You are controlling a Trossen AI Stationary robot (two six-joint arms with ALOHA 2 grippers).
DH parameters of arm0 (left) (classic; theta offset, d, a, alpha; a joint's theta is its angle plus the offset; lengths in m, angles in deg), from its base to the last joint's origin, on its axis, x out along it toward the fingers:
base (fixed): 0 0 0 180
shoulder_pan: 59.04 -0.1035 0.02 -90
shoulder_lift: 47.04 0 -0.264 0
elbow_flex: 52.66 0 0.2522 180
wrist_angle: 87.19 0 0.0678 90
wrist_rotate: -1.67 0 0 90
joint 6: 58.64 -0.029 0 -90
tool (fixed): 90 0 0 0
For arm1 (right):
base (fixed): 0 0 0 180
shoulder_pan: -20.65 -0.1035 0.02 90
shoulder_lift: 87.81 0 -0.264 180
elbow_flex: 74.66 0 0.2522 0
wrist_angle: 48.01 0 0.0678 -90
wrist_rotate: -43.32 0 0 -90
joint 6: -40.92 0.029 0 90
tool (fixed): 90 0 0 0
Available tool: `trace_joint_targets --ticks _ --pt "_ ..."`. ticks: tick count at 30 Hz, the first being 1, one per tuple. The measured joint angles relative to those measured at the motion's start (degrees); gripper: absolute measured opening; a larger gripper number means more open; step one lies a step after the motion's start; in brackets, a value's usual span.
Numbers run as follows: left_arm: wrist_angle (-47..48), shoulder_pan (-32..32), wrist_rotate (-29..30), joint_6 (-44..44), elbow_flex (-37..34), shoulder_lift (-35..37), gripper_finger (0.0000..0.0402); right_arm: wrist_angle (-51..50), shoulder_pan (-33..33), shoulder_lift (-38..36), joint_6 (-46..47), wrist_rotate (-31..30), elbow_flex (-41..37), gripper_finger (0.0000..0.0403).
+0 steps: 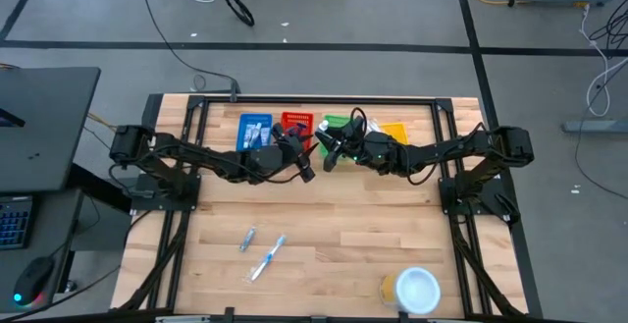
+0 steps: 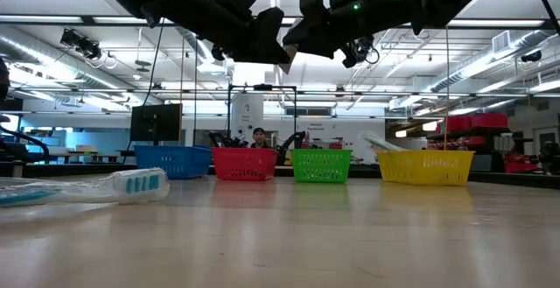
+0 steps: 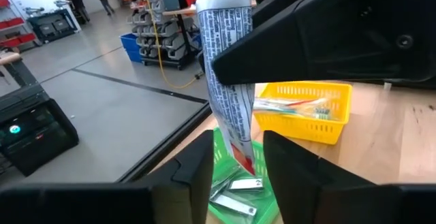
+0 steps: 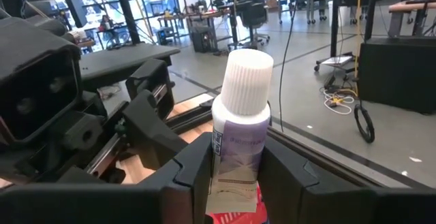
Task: Pick & Place Travel size toiletries
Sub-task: Put the white toothpaste into the blue bin
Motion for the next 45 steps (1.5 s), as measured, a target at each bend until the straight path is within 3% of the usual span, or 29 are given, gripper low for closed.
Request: trace_joint_targets --ticks 14,21,27,30,39,42,45 --pt "0.2 0.0 0.0 0.0 0.0 0.0 0.0013 0.0 0.0 0.0 0.5 -0.1 0.0 0.0113" --pt "1.0 0.0 0.5 0.0 0.0 0.0 0.0011 -0.1 1.0 0.0 -0.1 4.9 0.0 0.0117" --pt "2.8 0.0 1.8 0.2 0.0 0.0 0.0005 -3.4 2.4 0.0 -2.1 9.5 0.0 0.0149" --pt "3.5 0.0 5.1 0.2 0.0 0.0 0.001 -7.8 3.2 0.0 -2.1 10.2 0.0 0.017" --pt "20.1 -1.0 22.0 2.5 0.0 0.0 0.0006 -22.2 3.9 0.0 2.9 9.8 0.0 0.0197" --pt "29.4 -2.9 20.1 9.8 0.0 0.5 0.0007 -25.4 3.9 0.0 4.6 9.8 0.0 0.0197" --pt "40.8 -6.1 12.4 20.5 0.0 1.3 0.0005 -27.0 3.9 0.0 5.0 9.7 0.0 0.0197"
